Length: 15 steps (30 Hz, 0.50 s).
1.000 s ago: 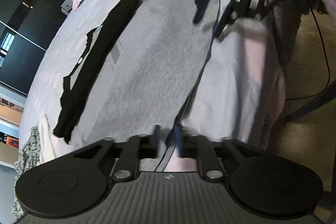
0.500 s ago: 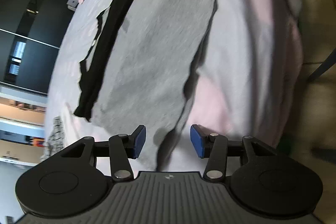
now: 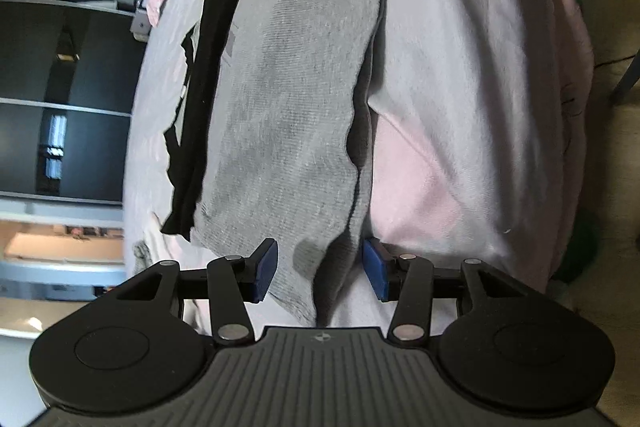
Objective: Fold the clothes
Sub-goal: 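Grasp the grey top's hem with the left tool while the right tool grasps beside it, then lift the hem with both tools and fold it over toward the collar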
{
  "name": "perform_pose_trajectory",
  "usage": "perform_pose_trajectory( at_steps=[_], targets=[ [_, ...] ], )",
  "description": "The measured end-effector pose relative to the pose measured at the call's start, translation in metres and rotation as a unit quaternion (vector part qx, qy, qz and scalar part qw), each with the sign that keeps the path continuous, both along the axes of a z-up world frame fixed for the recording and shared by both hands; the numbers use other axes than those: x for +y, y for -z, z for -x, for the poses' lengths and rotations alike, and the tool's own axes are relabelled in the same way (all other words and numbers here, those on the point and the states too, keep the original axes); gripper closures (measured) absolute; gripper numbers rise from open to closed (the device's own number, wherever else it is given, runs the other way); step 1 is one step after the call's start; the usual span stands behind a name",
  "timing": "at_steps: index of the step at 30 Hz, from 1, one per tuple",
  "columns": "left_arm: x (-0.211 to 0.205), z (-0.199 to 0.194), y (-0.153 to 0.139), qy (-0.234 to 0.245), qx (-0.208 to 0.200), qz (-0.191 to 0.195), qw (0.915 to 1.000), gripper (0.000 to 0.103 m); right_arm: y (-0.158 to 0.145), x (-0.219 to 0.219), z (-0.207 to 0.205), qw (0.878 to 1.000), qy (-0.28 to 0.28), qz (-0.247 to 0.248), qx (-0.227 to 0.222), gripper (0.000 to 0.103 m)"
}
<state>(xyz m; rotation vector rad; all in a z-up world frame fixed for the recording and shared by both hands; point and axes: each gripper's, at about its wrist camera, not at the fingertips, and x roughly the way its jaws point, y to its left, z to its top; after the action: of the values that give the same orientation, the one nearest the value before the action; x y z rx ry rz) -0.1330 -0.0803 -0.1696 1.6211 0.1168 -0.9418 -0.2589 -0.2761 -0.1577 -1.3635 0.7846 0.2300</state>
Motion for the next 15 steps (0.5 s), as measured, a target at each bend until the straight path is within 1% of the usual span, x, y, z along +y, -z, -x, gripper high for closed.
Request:
perform_pose_trajectory(
  at_steps=[2,3,4,6,8,9,10,13,15],
  targets=[
    [0.001,0.002,0.009,0.013,-0.023,0.0,0.9997,0.064,0.008,0.001,-0.001,1.0,-0.017,0.02,-0.006,0.063],
    [0.001,0.003,0.013,0.019,-0.029,-0.003,0.9994,0.073,0.01,0.001,-0.002,0.999,-0.022,0.027,-0.009,0.065],
    [0.002,0.005,0.016,0.023,-0.031,-0.008,0.9992,0.082,0.012,0.002,-0.003,0.999,-0.025,0.031,-0.01,0.073],
    [0.003,0.007,0.019,0.029,-0.036,-0.014,0.9988,0.085,0.013,0.002,-0.004,0.999,-0.025,0.033,-0.007,0.082],
    [0.003,0.006,0.016,0.023,-0.033,-0.008,0.9992,0.086,0.018,0.003,-0.003,0.998,-0.035,0.05,-0.013,0.088],
    [0.002,0.005,0.012,0.014,-0.026,-0.002,0.9996,0.093,0.02,0.004,-0.003,0.997,-0.036,0.059,-0.017,0.093],
    [0.002,0.004,0.008,0.005,-0.018,0.005,0.9998,0.097,0.02,0.004,-0.002,0.997,-0.038,0.065,-0.02,0.097],
    [0.003,0.001,-0.011,-0.019,0.005,0.023,0.9995,0.099,0.008,0.005,-0.004,0.998,-0.018,0.051,-0.036,0.099],
    [0.004,0.002,-0.026,-0.027,0.016,0.035,0.9989,0.099,-0.01,0.004,-0.008,0.997,0.007,0.03,-0.064,0.099]
  ],
)
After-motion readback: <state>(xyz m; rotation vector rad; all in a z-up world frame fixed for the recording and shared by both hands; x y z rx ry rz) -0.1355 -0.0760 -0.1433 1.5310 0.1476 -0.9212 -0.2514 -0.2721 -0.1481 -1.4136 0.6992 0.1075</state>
